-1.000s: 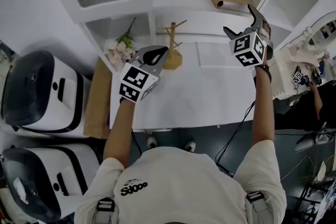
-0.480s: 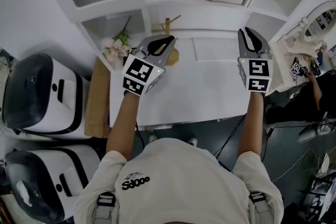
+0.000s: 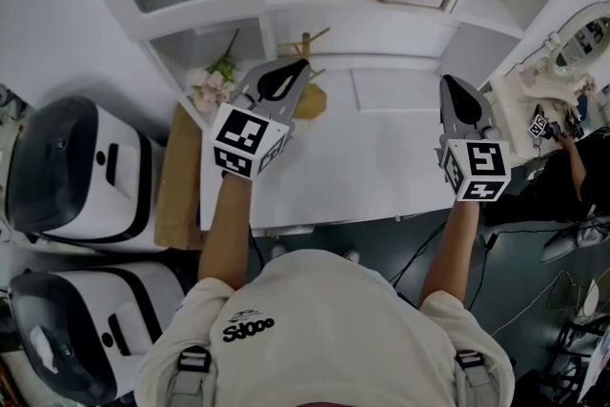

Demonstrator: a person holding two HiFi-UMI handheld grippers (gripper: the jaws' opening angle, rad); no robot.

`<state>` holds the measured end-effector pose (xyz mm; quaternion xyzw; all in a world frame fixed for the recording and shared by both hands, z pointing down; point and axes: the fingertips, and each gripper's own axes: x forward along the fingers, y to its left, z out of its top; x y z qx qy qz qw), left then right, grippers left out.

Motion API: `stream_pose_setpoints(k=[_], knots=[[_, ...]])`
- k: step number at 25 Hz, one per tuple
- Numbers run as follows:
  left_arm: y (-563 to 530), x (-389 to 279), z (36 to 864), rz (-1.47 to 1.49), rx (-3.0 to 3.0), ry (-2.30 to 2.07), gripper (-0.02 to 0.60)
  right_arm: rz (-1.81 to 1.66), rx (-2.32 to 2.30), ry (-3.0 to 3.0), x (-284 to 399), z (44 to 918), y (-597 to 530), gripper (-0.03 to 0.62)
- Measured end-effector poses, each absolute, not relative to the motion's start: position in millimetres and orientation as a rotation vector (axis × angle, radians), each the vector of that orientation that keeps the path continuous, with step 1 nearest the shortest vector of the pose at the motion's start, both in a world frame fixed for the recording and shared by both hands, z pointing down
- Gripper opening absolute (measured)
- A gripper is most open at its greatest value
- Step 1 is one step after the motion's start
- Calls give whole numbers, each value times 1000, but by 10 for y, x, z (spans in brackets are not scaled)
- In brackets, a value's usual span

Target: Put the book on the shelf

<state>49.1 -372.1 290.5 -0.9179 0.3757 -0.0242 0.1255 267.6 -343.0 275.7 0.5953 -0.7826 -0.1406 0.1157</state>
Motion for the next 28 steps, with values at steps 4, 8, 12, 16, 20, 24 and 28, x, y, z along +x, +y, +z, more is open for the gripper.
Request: stream_pose_setpoints(k=[4, 8, 12, 16, 20, 24, 28], knots=[[-3679, 433, 2896, -75, -2660, 1110, 20, -388, 1689, -2393, 2509, 2720, -3316, 0], [-3646, 388, 2890, -82, -2651, 1118, 20, -395, 1655, -2409, 2407, 2718, -3303, 0], [-3621, 396, 2898, -98, -2647, 1109, 20, -371, 1643, -2418, 2376, 2782, -3315, 0], [-3608, 417, 2921, -117, -2649, 1097, 20, -356, 1623, -2416, 2352, 2844, -3321, 0], [-3603, 448, 2965, -128, -2656, 1084, 20, -344, 1610, -2414, 2332, 2896, -3329, 0], [-3595, 491, 2987, -131, -2664, 1069, 20, -330, 1607, -2413, 2339, 2934, -3321, 0], [-3599, 533, 3011, -135, -2672, 1057, 20, -324, 1593, -2415, 2350, 2961, -3316, 0]])
